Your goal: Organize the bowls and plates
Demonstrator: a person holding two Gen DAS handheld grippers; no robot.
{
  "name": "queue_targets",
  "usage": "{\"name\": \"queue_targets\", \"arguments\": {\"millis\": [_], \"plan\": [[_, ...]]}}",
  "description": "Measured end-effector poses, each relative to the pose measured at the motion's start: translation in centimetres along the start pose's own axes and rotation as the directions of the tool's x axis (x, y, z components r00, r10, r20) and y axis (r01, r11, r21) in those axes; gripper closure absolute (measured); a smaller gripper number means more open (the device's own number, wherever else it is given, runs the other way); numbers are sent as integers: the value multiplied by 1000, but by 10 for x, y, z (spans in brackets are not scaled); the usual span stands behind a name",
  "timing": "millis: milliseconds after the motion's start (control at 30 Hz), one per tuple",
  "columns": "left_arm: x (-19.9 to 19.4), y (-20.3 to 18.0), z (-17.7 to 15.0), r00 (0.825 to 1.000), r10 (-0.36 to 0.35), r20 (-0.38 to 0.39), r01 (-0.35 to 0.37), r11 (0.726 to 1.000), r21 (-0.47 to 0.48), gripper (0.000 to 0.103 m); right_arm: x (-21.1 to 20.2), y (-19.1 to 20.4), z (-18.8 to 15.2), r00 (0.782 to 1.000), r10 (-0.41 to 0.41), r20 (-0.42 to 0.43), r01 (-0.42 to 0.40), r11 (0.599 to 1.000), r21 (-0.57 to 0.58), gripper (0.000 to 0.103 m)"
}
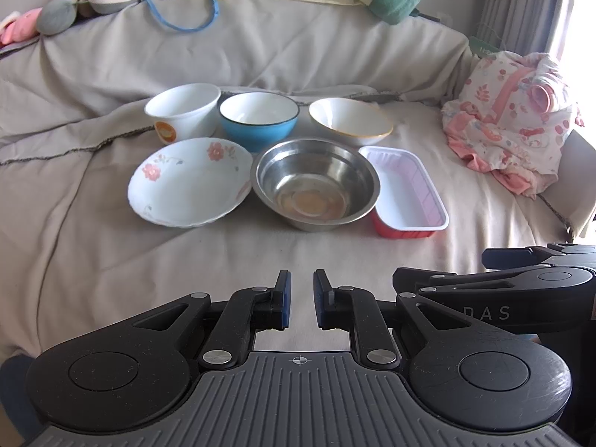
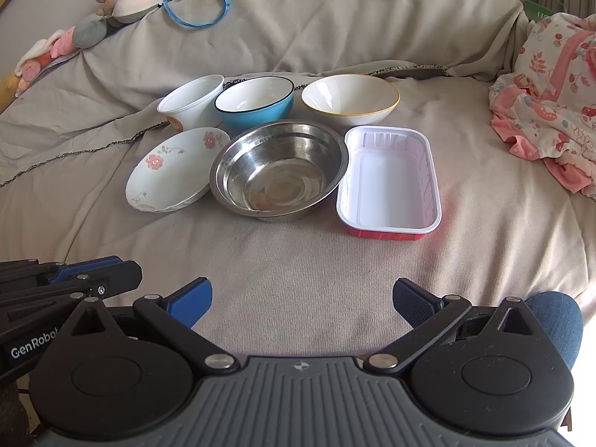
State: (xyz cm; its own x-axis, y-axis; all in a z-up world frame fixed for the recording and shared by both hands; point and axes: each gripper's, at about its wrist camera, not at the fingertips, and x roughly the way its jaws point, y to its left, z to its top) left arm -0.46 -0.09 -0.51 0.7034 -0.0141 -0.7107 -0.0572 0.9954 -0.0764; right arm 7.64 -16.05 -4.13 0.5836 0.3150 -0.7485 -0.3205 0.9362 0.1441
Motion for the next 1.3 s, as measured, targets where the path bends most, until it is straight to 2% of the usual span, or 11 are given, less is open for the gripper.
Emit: {"name": "queue_targets", "arguments": {"millis": [900,1300], "plan": [[3,3,2,999,5,-32,-5,1000,-15,86,-1,2,0,1000,8,10,-8,1000,-9,0],[14,1,6,999,19,-47,-20,1000,-21,87,-1,-1,2,998,7,63,-5,999,-37,0]]}}
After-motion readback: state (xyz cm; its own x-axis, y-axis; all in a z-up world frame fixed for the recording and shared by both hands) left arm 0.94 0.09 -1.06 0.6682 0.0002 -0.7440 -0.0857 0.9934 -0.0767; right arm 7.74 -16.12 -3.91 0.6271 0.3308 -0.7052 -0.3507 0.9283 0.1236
